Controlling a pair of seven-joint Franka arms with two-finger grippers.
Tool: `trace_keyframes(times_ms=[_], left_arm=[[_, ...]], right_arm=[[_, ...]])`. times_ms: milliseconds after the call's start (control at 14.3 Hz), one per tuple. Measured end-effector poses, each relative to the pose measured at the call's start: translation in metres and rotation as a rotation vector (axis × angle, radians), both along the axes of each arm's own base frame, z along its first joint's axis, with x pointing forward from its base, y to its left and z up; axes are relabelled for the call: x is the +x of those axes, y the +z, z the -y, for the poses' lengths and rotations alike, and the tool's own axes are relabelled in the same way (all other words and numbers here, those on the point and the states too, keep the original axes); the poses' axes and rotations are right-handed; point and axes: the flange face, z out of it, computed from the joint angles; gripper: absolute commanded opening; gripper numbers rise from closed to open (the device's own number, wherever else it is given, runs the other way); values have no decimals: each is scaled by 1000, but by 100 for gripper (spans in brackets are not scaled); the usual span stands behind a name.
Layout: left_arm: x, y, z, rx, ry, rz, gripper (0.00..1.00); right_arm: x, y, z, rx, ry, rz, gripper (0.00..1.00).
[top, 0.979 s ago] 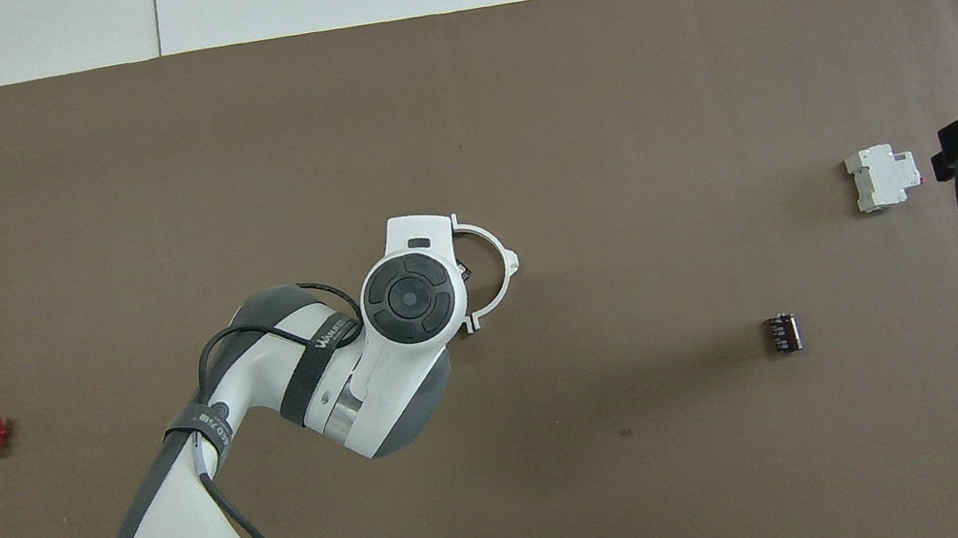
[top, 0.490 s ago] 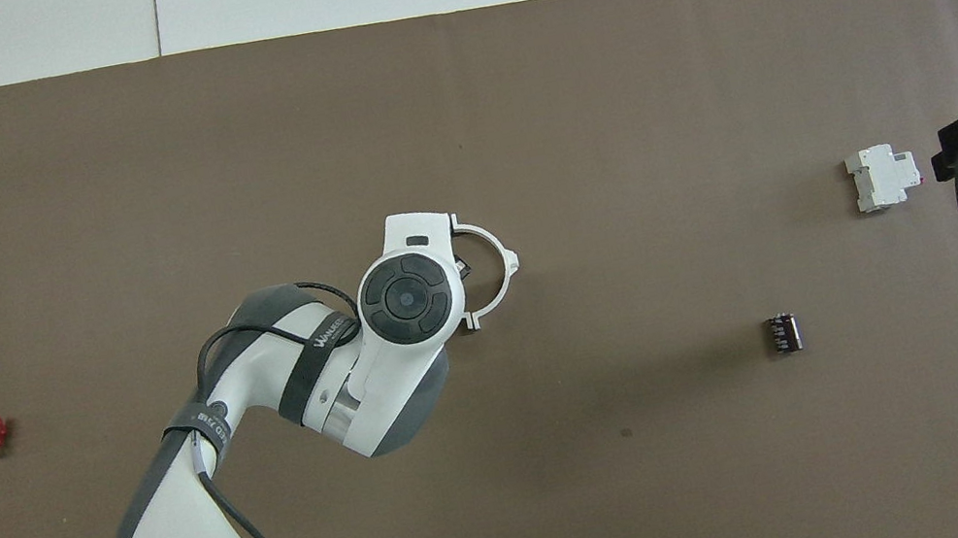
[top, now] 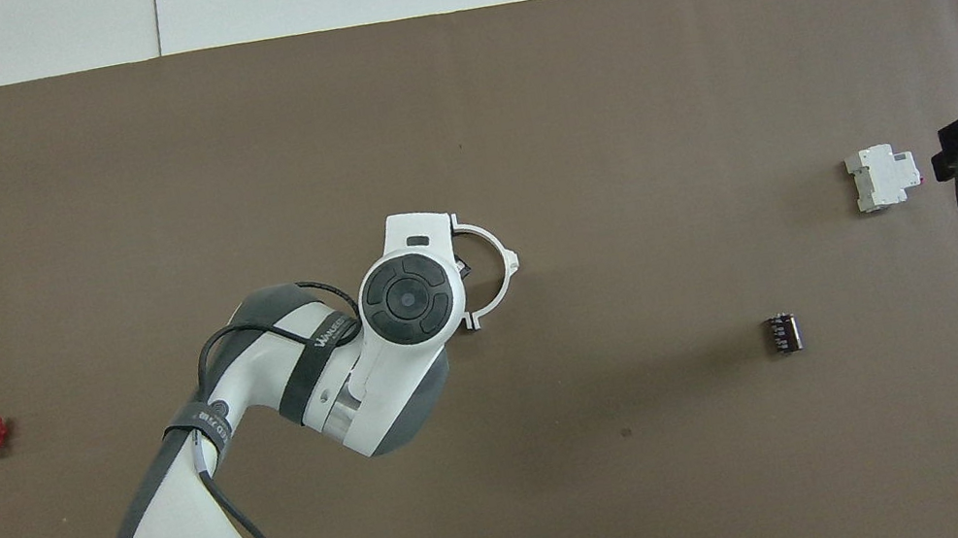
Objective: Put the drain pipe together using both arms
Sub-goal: 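Press the held half against the centre half with the left gripper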
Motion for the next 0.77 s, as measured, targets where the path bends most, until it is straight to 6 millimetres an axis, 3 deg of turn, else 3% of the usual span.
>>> trace_keyframes(times_ms=[140, 280, 490, 769], left_arm=[[0, 0, 0, 0, 1, 0, 51], [1, 0, -1, 1, 2, 1, 66], [1, 0, -2, 3, 1, 3, 74], [2, 0, -2, 4, 0, 4, 74]], right_arm=[[0, 0, 0, 0, 0, 0, 100], [0, 0, 0, 0, 0, 0, 100], [0, 0, 0, 0, 0, 0, 100], [0, 0, 0, 0, 0, 0, 100]])
